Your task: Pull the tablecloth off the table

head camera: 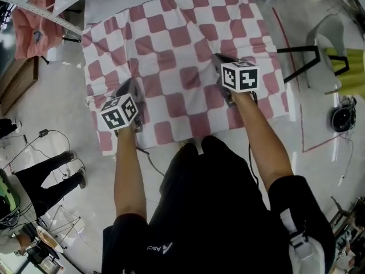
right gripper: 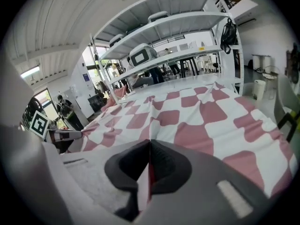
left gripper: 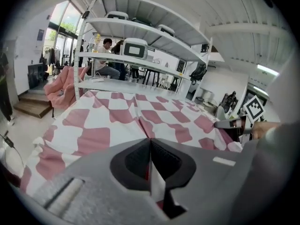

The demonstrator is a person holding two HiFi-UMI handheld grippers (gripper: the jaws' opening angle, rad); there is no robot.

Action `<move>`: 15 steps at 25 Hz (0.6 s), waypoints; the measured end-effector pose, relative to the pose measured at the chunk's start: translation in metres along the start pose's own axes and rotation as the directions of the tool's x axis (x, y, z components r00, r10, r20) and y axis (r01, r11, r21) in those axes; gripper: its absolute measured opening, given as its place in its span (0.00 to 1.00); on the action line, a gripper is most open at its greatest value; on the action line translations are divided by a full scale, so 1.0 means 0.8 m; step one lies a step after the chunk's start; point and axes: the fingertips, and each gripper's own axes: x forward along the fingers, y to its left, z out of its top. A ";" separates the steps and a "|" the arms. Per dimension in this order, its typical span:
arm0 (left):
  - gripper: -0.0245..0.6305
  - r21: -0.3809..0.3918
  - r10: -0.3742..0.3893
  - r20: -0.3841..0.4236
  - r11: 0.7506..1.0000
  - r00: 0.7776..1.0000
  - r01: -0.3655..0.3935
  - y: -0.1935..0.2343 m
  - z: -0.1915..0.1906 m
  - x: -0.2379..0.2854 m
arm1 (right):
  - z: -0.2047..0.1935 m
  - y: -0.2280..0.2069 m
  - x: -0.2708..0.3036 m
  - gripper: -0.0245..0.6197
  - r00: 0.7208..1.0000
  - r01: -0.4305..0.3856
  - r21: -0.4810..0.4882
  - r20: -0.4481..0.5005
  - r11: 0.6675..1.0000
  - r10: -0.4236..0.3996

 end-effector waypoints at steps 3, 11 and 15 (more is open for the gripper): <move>0.05 -0.073 -0.063 0.076 0.995 0.995 0.069 -0.013 0.010 -0.020 | 0.009 0.012 -0.018 0.04 0.996 -0.059 0.043 0.064 0.997 0.056; 0.05 -0.111 -0.182 0.293 0.969 0.939 0.222 -0.052 0.028 -0.083 | 0.019 0.041 -0.076 0.04 0.971 -0.168 0.080 0.187 0.983 0.151; 0.05 -0.105 -0.201 0.380 0.961 0.903 0.258 -0.065 0.032 -0.123 | 0.019 0.058 -0.117 0.04 0.955 -0.195 0.060 0.239 0.979 0.176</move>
